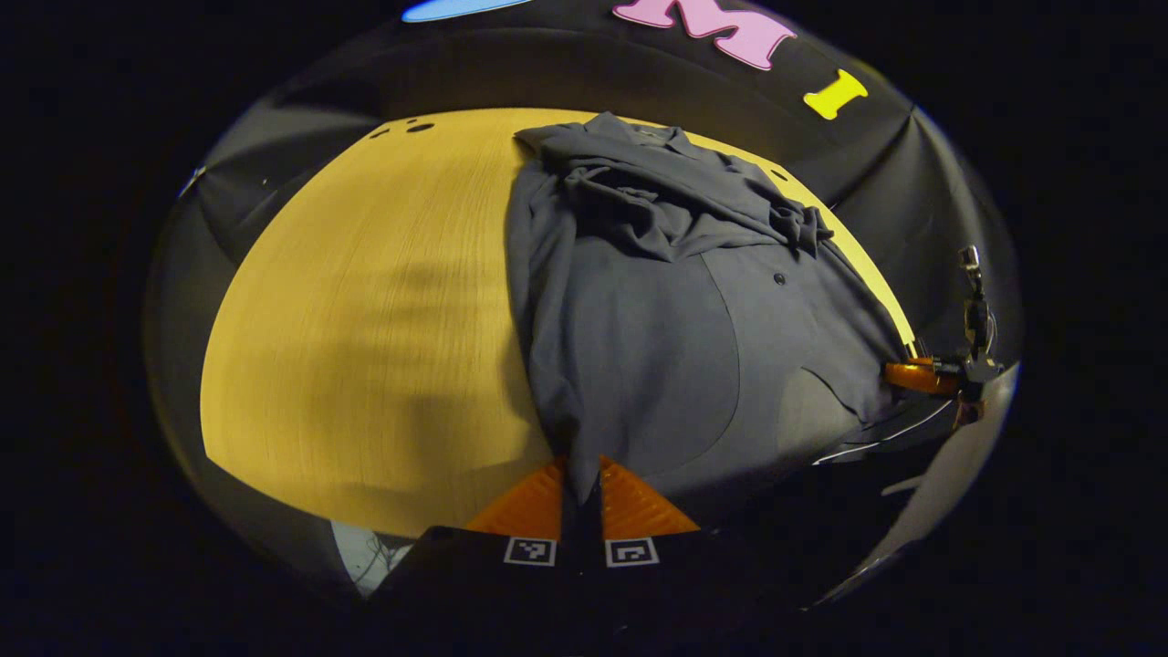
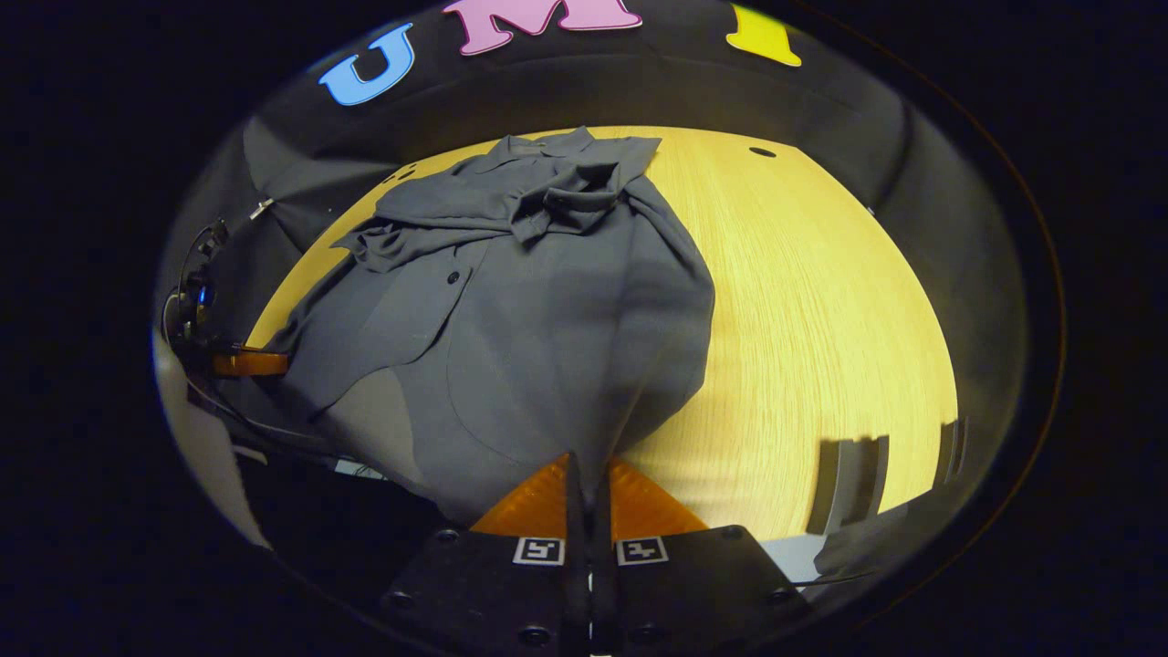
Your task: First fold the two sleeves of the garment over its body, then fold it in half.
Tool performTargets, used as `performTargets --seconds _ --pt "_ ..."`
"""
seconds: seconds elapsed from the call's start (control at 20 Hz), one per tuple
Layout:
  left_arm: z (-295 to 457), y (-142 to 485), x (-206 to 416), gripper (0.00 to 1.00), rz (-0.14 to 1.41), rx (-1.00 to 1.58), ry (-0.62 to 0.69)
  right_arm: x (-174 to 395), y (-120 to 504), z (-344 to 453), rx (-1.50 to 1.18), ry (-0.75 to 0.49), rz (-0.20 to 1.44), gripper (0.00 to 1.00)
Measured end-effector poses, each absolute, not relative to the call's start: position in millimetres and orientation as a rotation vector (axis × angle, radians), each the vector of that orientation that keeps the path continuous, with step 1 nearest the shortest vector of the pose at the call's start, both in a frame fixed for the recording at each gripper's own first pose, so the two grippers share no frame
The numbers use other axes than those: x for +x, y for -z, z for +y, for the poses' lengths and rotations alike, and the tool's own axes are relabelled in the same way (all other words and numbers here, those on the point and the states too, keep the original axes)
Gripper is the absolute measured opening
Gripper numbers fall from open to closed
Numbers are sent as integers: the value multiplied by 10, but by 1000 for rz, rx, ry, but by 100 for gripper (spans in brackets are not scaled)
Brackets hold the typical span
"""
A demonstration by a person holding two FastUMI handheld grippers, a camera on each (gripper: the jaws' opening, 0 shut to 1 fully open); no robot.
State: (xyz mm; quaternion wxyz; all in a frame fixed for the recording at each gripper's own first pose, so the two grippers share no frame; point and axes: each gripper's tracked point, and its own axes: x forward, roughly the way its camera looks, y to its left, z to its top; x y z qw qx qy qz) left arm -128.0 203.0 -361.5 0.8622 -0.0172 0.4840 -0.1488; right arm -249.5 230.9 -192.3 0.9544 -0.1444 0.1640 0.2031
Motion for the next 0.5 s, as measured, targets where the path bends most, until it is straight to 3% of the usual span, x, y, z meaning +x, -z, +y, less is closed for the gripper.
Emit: performTargets --seconds 0.2,0.35,0.5 --pt "2054 3383 -1214 5 1007 -88 316 -2700 1862 2330 -254 -434 316 6" --pt "2030 3165 -1147 2 960 -112 320 -2722 1570 2394 -199 -449 247 6" --pt "1950 2885 -962 6 888 -123 332 -2733 1140 2460 -152 -451 152 6"
